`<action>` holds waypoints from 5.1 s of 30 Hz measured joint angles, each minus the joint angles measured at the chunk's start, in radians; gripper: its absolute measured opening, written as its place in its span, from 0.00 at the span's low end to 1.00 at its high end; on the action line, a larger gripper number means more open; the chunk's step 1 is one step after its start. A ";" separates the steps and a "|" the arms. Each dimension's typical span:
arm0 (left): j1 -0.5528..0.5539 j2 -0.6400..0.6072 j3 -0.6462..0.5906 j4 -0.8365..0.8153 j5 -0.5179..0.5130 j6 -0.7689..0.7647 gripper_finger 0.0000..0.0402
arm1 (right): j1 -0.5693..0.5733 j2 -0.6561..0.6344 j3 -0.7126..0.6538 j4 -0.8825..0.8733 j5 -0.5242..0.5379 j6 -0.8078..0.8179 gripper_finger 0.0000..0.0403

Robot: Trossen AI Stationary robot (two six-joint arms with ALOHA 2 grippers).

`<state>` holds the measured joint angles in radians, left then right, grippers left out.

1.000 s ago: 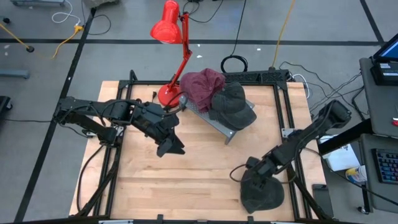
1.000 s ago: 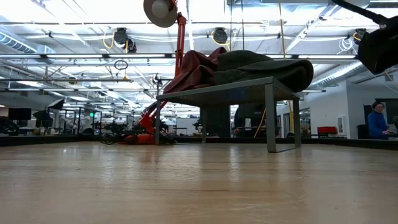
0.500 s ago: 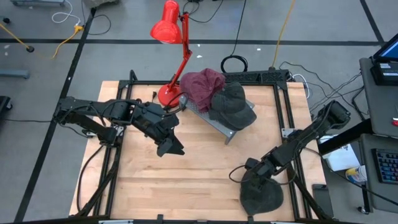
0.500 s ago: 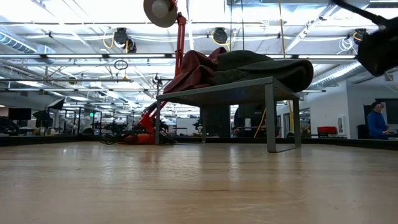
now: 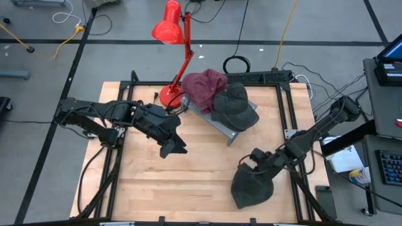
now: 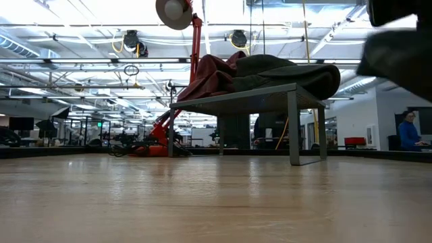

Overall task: Pick & Place hat
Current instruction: Stack the black cap on top of the black cap on the shelf

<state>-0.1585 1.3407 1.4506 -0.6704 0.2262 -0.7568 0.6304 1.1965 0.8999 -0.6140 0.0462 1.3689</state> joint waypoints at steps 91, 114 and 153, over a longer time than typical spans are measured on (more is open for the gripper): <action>-0.212 0.027 0.001 0.502 -0.740 0.568 0.53 | -0.336 -0.035 0.414 0.780 0.530 -0.573 0.00; -0.242 0.018 0.000 0.535 -0.658 0.490 0.02 | -0.335 -0.055 0.414 0.742 0.342 -0.817 0.06; -0.319 -0.018 0.000 0.245 -0.188 0.115 0.02 | -0.616 0.104 0.721 0.079 -0.470 -0.897 0.53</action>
<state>-0.4777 1.3231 1.4502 -0.4258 0.0384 -0.6423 0.0148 1.3000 1.6208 -0.5352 -0.4239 0.4716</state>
